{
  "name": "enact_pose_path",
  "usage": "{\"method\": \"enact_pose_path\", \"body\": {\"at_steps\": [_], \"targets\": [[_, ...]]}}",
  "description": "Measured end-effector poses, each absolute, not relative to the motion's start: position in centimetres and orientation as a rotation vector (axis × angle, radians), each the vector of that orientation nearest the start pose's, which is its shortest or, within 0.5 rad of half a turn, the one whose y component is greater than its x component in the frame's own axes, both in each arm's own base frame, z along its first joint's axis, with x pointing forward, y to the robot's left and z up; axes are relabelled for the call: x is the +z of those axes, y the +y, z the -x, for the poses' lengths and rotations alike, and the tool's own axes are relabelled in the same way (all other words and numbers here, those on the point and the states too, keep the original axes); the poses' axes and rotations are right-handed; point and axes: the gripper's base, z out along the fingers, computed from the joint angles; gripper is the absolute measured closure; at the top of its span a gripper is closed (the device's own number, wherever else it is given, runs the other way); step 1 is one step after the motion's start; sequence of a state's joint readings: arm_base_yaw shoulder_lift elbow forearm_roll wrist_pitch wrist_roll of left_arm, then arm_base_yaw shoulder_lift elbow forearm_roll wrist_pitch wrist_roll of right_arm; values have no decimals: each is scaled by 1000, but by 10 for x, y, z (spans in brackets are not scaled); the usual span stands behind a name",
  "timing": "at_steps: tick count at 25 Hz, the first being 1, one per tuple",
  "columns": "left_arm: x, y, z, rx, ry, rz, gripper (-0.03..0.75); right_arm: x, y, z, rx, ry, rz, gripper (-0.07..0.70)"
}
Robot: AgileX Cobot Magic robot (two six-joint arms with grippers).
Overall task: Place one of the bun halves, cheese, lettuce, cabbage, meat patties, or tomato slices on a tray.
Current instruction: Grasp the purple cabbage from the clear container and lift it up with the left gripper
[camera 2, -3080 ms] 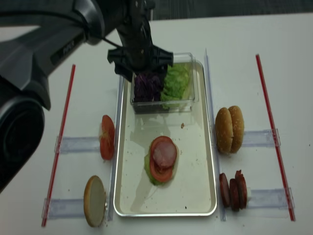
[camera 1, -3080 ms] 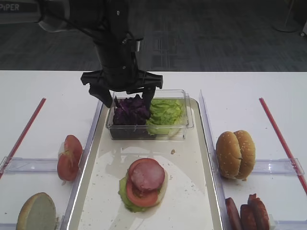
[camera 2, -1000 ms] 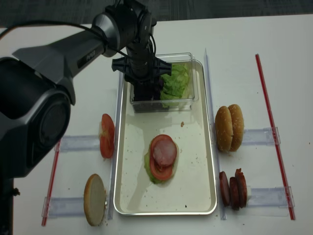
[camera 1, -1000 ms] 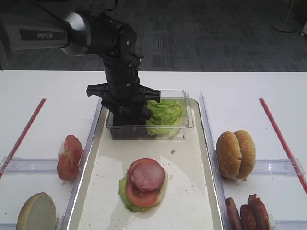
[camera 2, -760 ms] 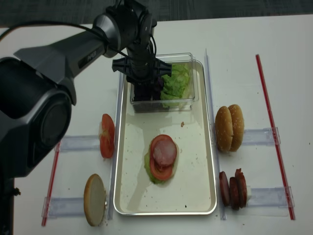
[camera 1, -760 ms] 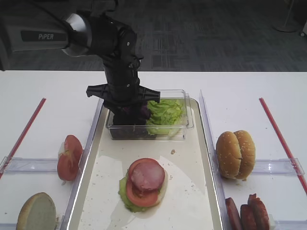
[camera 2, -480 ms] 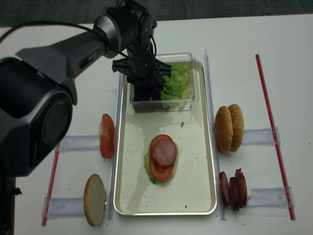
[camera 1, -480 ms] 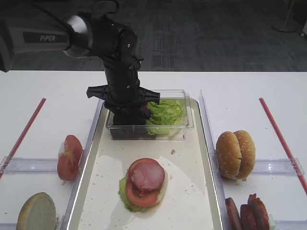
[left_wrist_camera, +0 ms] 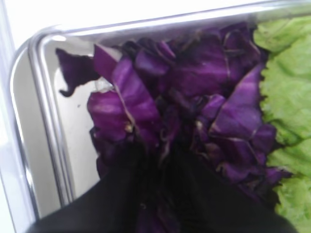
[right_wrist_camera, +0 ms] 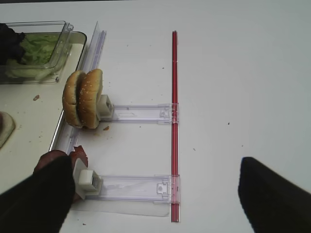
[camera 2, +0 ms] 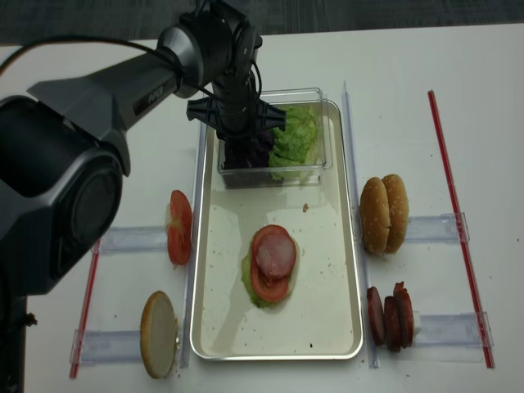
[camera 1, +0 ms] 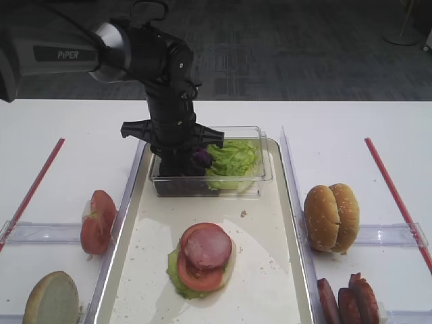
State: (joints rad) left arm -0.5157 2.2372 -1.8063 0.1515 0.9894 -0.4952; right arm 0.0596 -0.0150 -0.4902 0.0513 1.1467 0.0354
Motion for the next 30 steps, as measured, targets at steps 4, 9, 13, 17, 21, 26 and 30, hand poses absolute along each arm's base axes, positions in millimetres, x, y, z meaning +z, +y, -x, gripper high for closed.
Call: {"method": "enact_pose_path", "body": {"at_steps": [4,9,13,17,21,26,30], "targets": [[169,-222,-415,5,2868,-126,641,268,4,10,118,2126,31,-60],[169,-222,-415,5,2868,-126,691,268,4,10,118,2126,31,-60],[169,-222,-414,6,2869,-126,705,268,4,10,118,2126,31,-60],[169,-222,-414,10,2871,-127,706,268,4,10,118,2126,31,-60],[172,-221,-414,15,2872,-127,708,268,4,10,118,2126,31,-60],[187,-220,-414,46,2893,-135,715,268,4,10,118,2126,31,-60],[207,-222,-418,38,2879,-130,716,268,4,10,118,2126,31,-60]]}}
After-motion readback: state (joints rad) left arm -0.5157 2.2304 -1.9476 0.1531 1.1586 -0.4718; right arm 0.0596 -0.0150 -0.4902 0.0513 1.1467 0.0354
